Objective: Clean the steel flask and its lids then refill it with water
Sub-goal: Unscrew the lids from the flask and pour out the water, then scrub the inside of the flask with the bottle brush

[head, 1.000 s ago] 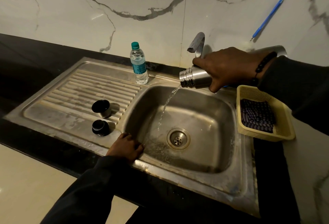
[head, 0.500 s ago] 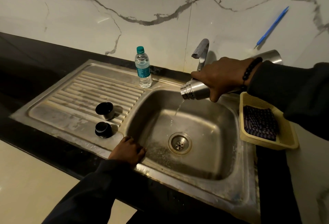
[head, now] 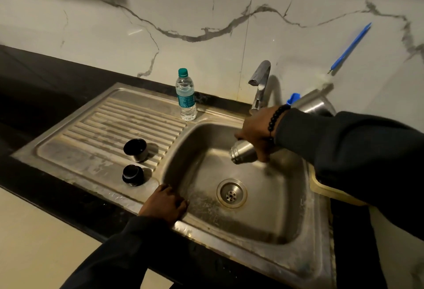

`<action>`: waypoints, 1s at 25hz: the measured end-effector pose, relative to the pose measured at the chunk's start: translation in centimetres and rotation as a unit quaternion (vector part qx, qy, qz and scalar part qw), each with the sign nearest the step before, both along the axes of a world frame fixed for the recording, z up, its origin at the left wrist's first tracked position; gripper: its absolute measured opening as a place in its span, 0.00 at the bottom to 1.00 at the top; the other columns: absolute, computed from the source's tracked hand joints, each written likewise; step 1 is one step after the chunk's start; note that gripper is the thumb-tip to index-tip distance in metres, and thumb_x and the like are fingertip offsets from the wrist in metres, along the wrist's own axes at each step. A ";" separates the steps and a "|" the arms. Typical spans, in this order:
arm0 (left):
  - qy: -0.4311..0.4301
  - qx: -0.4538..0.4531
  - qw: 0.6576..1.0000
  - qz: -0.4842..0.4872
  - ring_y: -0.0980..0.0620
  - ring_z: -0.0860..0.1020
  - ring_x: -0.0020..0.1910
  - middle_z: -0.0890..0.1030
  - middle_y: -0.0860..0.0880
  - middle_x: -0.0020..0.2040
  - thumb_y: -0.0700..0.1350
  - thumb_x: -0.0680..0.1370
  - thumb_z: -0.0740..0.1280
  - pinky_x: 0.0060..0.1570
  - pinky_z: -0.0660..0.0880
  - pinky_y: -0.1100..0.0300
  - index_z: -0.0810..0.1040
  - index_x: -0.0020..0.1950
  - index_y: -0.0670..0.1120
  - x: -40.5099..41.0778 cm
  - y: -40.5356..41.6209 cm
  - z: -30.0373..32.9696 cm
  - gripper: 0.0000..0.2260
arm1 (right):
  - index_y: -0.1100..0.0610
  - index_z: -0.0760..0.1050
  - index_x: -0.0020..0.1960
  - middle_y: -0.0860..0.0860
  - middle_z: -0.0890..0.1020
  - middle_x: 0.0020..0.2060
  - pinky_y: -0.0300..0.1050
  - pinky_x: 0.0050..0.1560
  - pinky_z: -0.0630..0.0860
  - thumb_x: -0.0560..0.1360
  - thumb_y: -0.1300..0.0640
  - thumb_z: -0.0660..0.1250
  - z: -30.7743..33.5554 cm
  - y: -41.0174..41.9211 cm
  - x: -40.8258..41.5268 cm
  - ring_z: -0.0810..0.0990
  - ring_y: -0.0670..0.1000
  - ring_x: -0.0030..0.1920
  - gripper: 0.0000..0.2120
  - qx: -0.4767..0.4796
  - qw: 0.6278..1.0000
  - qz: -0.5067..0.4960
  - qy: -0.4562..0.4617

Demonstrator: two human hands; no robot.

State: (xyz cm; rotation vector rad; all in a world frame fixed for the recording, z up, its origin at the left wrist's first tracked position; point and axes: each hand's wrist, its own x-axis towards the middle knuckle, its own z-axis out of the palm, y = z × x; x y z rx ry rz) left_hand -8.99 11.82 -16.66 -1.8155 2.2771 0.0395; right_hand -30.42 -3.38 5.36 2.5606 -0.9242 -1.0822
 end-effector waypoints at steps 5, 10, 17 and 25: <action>0.005 -0.013 1.000 0.000 0.59 0.77 0.28 0.76 0.62 0.24 0.56 0.73 0.61 0.39 0.79 0.61 0.80 0.28 0.59 -0.4 0.0 0.4 0.15 | 0.51 0.67 0.68 0.51 0.75 0.47 0.48 0.45 0.74 0.64 0.45 0.76 -2.5 -0.3 0.4 0.76 0.52 0.45 0.35 0.008 1.000 -0.010 -0.027; 0.013 0.036 0.999 -0.034 0.50 0.80 0.41 0.84 0.55 0.39 0.51 0.80 0.56 0.56 0.75 0.51 0.83 0.45 0.53 0.0 -0.6 -0.4 0.16 | 0.50 0.62 0.69 0.52 0.76 0.56 0.44 0.48 0.75 0.67 0.48 0.76 -3.1 -0.2 -1.0 0.75 0.50 0.49 0.36 0.172 0.938 -0.099 -0.285; 0.377 0.083 0.909 0.155 0.56 0.78 0.56 0.79 0.55 0.59 0.73 0.68 0.64 0.60 0.75 0.59 0.73 0.61 0.61 -1.8 -2.1 1.3 0.27 | 0.47 0.62 0.68 0.46 0.78 0.59 0.46 0.57 0.77 0.66 0.49 0.78 -5.5 2.6 -2.6 0.78 0.46 0.55 0.37 0.270 0.728 -0.184 -0.602; 0.646 -0.017 0.754 0.115 0.60 0.76 0.64 0.77 0.57 0.65 0.54 0.63 0.81 0.58 0.77 0.63 0.63 0.73 0.53 -8.5 -6.6 8.7 0.43 | 0.44 0.64 0.66 0.42 0.77 0.60 0.43 0.61 0.75 0.61 0.51 0.81 -6.8 3.8 -2.2 0.76 0.40 0.60 0.40 0.247 0.534 -0.259 -0.766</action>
